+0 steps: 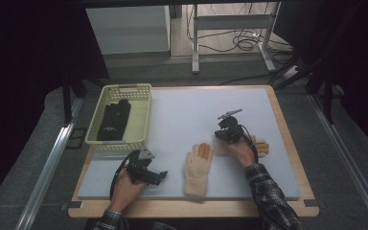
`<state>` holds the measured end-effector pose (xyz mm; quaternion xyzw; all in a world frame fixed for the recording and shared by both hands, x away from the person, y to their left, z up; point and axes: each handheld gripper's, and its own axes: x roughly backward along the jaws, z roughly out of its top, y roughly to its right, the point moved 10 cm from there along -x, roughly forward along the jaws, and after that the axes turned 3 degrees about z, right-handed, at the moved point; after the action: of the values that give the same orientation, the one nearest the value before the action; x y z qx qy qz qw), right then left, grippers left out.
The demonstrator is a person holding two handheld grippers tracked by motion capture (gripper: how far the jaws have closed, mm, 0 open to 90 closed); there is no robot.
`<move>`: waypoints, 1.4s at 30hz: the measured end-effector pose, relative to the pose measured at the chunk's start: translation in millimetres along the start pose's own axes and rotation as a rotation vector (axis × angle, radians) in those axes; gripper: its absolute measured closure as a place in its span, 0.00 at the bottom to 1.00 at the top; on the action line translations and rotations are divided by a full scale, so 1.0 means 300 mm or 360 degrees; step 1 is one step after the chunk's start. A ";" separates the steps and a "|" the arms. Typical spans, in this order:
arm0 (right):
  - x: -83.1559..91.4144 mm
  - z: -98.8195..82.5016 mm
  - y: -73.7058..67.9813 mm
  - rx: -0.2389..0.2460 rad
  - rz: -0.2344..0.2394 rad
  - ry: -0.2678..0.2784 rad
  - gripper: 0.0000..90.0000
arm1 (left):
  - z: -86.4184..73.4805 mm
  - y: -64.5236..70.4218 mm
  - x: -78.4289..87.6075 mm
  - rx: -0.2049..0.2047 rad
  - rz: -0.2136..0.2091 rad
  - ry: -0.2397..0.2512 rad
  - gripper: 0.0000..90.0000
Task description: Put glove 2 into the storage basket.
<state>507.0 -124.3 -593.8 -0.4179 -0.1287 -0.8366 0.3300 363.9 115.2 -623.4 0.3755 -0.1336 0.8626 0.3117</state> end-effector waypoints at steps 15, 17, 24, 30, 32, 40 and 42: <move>0.092 -0.120 -0.140 0.0168 0.0093 -0.0017 0.98 | 0.001 0.001 -0.001 0.0005 0.0001 0.0003 0.00; 0.111 -0.145 -0.167 0.0193 0.0107 -0.0016 0.98 | 0.000 0.001 0.000 0.0004 0.0001 0.0003 0.00; 0.171 -0.228 -0.222 0.0209 0.0150 -0.0005 0.95 | 0.000 0.000 0.000 0.0003 0.0002 0.0003 0.00; 0.228 -0.296 -0.245 0.0233 0.0154 -0.0017 0.94 | 0.000 0.001 0.000 0.0003 0.0003 0.0003 0.00; 0.255 -0.326 -0.240 0.0247 0.0137 -0.0027 0.94 | 0.000 0.000 0.000 0.0003 0.0003 0.0003 0.00; 0.329 -0.313 -0.219 0.0220 0.0098 0.0059 0.78 | 0.001 0.001 -0.001 0.0006 0.0003 0.0005 0.00; 0.367 -0.273 -0.159 0.0189 0.0007 0.0115 0.71 | 0.001 0.001 -0.001 0.0005 0.0003 0.0005 0.00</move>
<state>377.5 -177.6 -555.2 -0.3673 -0.1650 -0.8413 0.3605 364.0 114.8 -623.3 0.3745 -0.1320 0.8636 0.3105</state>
